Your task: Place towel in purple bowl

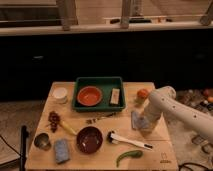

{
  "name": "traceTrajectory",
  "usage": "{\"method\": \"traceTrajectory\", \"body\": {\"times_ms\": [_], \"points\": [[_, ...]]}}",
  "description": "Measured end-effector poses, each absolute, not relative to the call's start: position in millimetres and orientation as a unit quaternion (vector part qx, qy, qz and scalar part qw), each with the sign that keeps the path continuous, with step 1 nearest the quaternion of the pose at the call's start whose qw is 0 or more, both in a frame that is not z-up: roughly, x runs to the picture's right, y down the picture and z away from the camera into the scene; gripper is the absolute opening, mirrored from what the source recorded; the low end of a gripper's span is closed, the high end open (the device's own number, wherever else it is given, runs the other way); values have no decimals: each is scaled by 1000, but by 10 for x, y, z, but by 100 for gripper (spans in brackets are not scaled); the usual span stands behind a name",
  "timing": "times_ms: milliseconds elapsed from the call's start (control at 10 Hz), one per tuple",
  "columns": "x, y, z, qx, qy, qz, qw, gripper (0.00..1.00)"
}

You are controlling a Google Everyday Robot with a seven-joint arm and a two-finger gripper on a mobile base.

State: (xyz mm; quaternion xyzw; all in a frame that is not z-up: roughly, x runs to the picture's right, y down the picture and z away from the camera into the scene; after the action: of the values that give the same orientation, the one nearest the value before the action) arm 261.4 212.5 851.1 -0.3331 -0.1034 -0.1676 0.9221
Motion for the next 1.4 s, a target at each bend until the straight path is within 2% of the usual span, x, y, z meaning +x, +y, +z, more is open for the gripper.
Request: {"method": "traceTrajectory", "body": {"times_ms": [100, 200, 300, 400, 800, 900, 1400], "points": [[2625, 2129, 8503, -334, -103, -167, 922, 54], [2624, 2137, 8496, -334, -104, -168, 922, 61], [2622, 2137, 8493, -330, -104, -170, 923, 73], [2606, 2141, 8494, -329, -105, -172, 923, 78], [2531, 2140, 8517, -327, -107, -187, 920, 80], [2522, 2144, 8526, -327, -107, -190, 920, 78], [2506, 2152, 8558, -324, -110, -195, 919, 31]]}}
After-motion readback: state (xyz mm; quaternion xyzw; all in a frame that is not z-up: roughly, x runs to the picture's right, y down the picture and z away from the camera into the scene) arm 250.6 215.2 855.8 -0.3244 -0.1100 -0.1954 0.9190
